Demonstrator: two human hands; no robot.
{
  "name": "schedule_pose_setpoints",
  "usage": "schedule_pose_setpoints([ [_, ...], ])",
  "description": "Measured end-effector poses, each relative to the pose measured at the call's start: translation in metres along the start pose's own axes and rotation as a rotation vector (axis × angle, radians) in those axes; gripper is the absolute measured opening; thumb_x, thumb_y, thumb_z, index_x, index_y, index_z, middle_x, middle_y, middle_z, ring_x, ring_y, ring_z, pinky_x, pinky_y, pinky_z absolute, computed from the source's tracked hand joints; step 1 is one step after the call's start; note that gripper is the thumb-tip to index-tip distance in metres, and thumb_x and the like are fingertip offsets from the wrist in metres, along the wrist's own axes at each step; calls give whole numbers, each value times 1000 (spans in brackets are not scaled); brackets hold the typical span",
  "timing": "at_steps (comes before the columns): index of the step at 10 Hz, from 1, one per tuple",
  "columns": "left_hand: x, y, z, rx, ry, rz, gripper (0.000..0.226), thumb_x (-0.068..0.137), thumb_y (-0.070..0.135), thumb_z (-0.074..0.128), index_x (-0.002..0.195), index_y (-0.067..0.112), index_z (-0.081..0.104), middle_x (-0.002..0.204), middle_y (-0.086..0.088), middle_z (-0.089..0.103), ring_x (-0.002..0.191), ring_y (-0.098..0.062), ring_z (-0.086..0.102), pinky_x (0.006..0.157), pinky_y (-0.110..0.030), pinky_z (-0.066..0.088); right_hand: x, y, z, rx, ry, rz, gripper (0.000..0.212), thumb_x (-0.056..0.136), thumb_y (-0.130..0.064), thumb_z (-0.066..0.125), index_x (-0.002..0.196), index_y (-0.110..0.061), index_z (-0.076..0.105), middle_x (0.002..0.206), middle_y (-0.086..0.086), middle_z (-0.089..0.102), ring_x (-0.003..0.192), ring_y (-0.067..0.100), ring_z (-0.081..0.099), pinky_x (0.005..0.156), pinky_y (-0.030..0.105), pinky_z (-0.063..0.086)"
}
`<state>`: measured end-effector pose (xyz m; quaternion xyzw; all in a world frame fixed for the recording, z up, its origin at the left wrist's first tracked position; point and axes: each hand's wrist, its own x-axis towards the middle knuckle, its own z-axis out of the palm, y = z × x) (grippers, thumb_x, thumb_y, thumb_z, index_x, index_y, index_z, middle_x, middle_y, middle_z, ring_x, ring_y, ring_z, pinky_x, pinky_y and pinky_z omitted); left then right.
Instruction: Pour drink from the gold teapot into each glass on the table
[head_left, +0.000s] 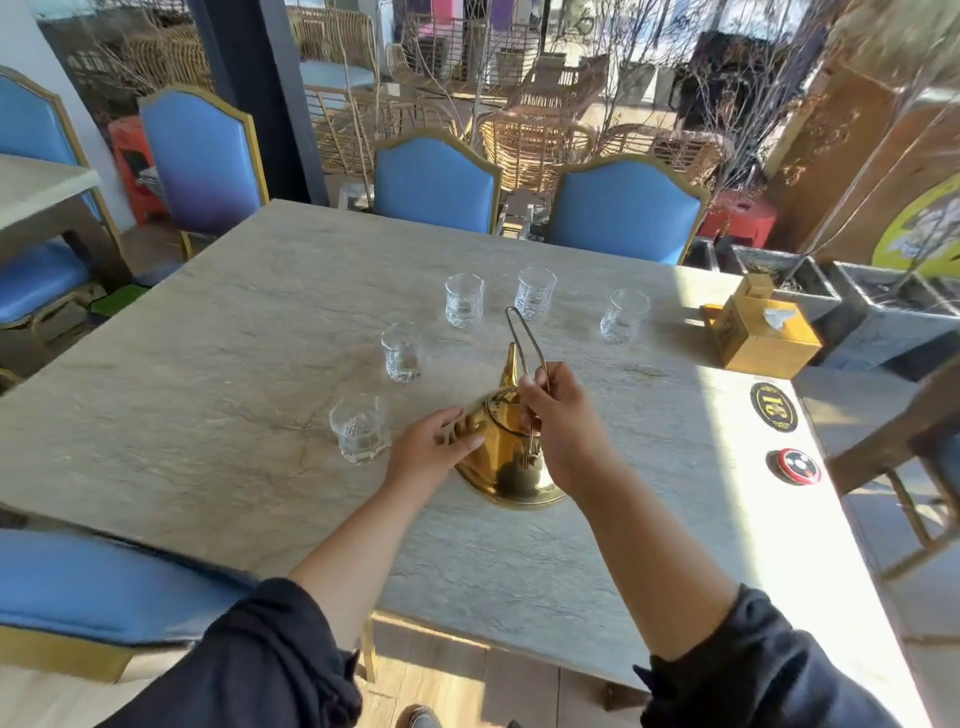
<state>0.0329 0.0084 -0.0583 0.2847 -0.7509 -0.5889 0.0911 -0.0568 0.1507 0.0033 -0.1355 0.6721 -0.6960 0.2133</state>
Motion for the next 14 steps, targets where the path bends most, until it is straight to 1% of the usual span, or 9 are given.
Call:
schedule_pose_setpoints([
  [2,40,18,37,80,-41,-3,48,85,34,76,130,23,65,120,1,70,103,-23,68,89,-49,58,19,9,-15,-26,197,-42,23,93,-24,55,75,-21,40,59,-7,43,57,12,40,58,29,38],
  [3,55,20,45,221,-93,37,54,85,41,73,134,22,62,129,-3,69,120,-24,63,99,-42,51,29,13,-17,-109,260,-49,22,91,-27,55,73,-26,42,62,-6,46,61,16,43,62,34,40],
  [4,63,18,51,263,-98,58,54,85,42,72,133,20,62,130,-2,68,122,-23,60,91,-30,45,36,18,-16,-123,276,-63,20,91,-23,56,76,-22,43,69,3,45,66,19,41,63,38,39],
  [7,69,5,48,250,-100,49,39,87,37,71,123,24,65,112,4,69,105,-20,64,83,-32,49,41,34,-6,-119,259,-79,17,92,-16,55,80,-16,42,74,9,45,68,20,40,64,38,37],
  [8,68,6,46,199,-132,17,43,89,29,71,129,20,61,120,-4,66,111,-29,63,94,-49,55,39,34,-4,-132,263,-80,19,92,-15,55,78,-19,42,72,5,47,66,17,41,61,32,39],
  [10,59,13,38,219,-151,-14,45,92,28,68,135,18,58,140,-10,59,122,-29,58,100,-50,52,28,27,-10,-231,257,-7,5,93,-22,55,97,-19,55,80,2,61,70,17,53,64,31,45],
  [11,42,19,30,223,-146,6,44,92,29,68,135,19,59,139,-6,60,105,-20,62,90,-42,57,9,23,-17,-231,234,3,20,94,-19,54,114,-21,56,99,3,67,79,12,59,65,22,47],
  [12,16,25,23,242,-110,38,42,92,31,68,131,20,61,136,-9,60,86,-17,63,81,-39,60,-21,19,-25,-254,241,-6,27,93,-16,54,118,-26,56,94,-7,62,75,1,55,56,16,39],
  [14,-62,38,15,287,-29,168,32,94,27,64,126,19,63,125,-3,66,75,-14,62,70,-31,57,-96,9,-42,-239,247,-38,21,92,-14,55,108,-26,61,86,-14,60,78,5,57,59,18,42],
])
